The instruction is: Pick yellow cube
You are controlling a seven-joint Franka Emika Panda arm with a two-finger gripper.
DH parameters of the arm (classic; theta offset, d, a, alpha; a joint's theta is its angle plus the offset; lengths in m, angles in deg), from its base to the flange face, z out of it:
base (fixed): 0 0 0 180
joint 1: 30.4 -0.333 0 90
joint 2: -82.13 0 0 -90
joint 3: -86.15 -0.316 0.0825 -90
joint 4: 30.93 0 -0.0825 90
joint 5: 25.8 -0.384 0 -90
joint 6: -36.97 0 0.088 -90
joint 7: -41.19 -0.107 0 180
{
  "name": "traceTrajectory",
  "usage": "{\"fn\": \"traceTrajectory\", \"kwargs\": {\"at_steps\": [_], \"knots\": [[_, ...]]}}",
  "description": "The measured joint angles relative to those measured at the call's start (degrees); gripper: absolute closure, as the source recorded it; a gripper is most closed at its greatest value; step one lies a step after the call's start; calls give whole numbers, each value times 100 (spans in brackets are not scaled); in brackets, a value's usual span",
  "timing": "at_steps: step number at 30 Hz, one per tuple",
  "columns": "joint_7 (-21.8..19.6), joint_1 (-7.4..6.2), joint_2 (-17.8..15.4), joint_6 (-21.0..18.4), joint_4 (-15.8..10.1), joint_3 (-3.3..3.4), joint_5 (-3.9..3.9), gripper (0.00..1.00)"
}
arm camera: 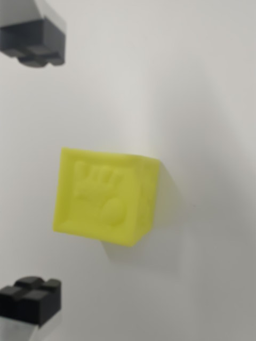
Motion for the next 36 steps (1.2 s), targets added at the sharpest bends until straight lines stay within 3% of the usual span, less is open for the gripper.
{"fn": "traceTrajectory", "kwargs": {"at_steps": [17,36], "knots": [[-123,83,497,472,-12,-1,-121,0],[-72,86,1154,950,153,-4,-254,0]]}}
